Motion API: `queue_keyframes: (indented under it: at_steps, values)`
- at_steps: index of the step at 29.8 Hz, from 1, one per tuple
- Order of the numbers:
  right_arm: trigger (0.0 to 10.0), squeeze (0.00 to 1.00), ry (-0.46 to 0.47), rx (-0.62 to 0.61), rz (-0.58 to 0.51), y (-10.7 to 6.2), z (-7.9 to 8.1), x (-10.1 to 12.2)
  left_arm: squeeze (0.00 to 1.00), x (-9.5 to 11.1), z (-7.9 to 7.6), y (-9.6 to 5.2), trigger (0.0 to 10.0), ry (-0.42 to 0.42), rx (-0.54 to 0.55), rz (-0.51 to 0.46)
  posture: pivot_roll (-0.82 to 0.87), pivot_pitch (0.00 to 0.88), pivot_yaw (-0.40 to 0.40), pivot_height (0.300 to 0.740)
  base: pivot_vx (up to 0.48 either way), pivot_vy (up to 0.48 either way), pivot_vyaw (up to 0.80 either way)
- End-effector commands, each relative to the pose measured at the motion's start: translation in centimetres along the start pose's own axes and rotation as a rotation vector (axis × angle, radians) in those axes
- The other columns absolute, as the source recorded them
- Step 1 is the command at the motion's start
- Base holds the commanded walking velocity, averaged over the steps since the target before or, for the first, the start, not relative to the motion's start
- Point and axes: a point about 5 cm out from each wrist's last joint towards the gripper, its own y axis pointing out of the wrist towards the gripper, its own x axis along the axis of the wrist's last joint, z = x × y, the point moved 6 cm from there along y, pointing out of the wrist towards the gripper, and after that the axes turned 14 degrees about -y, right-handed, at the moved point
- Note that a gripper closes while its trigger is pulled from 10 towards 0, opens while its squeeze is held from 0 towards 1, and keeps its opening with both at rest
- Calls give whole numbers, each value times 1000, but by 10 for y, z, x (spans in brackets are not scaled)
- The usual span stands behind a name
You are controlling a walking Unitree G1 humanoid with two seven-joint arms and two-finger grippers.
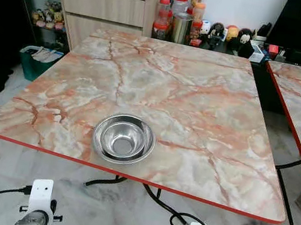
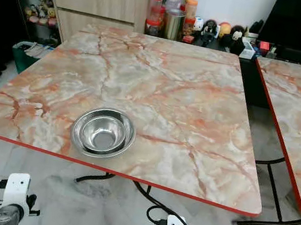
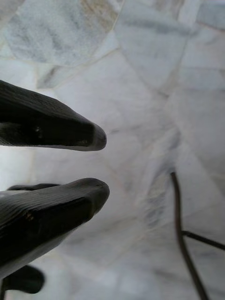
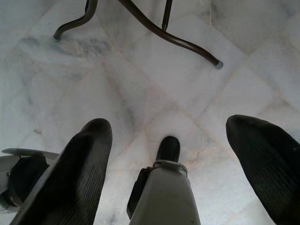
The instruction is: Setting the table
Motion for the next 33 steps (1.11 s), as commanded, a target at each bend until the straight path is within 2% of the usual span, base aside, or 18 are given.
queue_keyframes:
  at_steps: [1, 33]
  values:
    - [10000, 0, 4, -3, -11, 1, -1, 4, 0, -8, -3, 0, 10000, 45, -5, 27, 58, 0, 9, 740, 0, -266, 0]
    - [10000, 0, -1, -12, -11, 1, -4, 7, 0, -13, -9, -1, 10000, 38, -9, 35, 48, 0, 1, 740, 0, -443, 0]
